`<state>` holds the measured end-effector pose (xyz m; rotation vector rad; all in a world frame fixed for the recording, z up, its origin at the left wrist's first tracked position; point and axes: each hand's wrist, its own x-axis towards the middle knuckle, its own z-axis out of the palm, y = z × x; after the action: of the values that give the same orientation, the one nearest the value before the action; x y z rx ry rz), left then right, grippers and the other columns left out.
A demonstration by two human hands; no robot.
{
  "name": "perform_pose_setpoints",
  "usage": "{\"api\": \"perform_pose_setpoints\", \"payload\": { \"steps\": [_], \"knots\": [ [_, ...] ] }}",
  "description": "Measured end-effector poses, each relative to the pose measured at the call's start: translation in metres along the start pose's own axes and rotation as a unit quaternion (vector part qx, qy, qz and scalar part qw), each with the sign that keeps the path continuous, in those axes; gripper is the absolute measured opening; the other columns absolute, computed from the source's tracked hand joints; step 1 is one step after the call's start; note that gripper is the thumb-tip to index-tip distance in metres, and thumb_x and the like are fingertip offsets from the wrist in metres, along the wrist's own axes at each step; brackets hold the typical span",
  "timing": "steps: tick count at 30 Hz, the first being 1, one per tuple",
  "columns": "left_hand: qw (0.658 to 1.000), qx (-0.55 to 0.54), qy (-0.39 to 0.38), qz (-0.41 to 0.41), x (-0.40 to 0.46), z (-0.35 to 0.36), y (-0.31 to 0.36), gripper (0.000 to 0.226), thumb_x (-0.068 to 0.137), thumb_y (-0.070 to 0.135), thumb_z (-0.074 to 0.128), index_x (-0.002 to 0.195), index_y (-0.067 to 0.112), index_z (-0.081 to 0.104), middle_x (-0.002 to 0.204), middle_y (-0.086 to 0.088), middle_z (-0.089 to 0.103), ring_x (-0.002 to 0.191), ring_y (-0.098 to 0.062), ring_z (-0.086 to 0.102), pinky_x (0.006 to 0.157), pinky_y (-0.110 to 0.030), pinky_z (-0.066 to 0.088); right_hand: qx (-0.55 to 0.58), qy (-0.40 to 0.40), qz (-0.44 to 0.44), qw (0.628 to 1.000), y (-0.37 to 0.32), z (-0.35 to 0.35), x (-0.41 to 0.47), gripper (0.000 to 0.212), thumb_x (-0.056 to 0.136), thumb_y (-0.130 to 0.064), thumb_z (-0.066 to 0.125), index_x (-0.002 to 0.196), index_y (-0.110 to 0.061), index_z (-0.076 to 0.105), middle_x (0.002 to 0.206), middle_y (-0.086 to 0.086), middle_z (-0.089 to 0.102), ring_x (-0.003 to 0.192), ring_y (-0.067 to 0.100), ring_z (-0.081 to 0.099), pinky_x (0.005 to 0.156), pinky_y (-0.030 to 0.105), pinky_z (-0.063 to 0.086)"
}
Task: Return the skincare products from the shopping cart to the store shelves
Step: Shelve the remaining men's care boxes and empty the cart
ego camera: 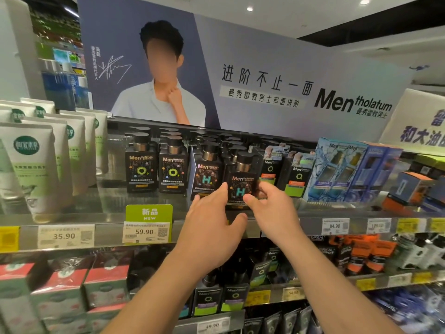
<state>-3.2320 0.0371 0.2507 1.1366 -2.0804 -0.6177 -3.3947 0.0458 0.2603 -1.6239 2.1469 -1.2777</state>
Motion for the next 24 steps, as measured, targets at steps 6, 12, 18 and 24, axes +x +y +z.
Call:
{"api": "perform_pose_setpoints", "payload": {
  "steps": [6,12,18,24],
  "knots": [
    [0.999,-0.03,0.02,0.007,-0.006,-0.003,0.002,0.077,0.1,0.046,0.052,0.164,0.025,0.015,0.161,0.012,0.034,0.148,-0.013,0.034,0.12,-0.026,-0.011,0.028,0.044,-0.031,0.998,0.004,0.0,-0.012,0.04,0.096,-0.037,0.068,0.135,-0.031,0.061,0.124,-0.019,0.064,0.113,-0.001,0.058,0.095,0.023,0.05],
    [0.994,-0.093,0.044,0.038,-0.02,-0.005,-0.002,0.075,0.096,0.051,0.057,0.161,0.034,0.023,0.159,0.019,0.035,0.144,0.008,0.014,0.127,-0.041,0.018,0.064,0.095,-0.05,0.992,0.004,0.003,-0.036,0.026,0.099,-0.034,0.063,0.125,-0.037,0.062,0.128,-0.02,0.06,0.121,-0.002,0.051,0.109,0.032,0.045],
    [0.982,-0.152,0.054,0.101,-0.037,0.007,-0.009,0.078,0.084,0.065,0.055,0.155,0.04,0.037,0.153,0.022,0.043,0.146,0.002,0.032,0.12,-0.03,0.032,0.135,0.121,-0.056,0.982,0.016,0.001,-0.06,0.023,0.1,-0.033,0.063,0.12,-0.045,0.061,0.126,-0.026,0.062,0.124,-0.004,0.055,0.111,0.04,0.048],
    [0.957,-0.246,-0.002,0.151,-0.055,0.034,-0.004,0.078,0.083,0.062,0.063,0.153,0.037,0.041,0.147,0.021,0.05,0.141,-0.003,0.043,0.114,-0.033,0.039,0.176,0.136,-0.02,0.975,0.043,-0.013,-0.094,0.023,0.1,-0.041,0.061,0.11,-0.061,0.064,0.124,-0.024,0.068,0.123,-0.002,0.06,0.109,0.038,0.049]
  ]
}}
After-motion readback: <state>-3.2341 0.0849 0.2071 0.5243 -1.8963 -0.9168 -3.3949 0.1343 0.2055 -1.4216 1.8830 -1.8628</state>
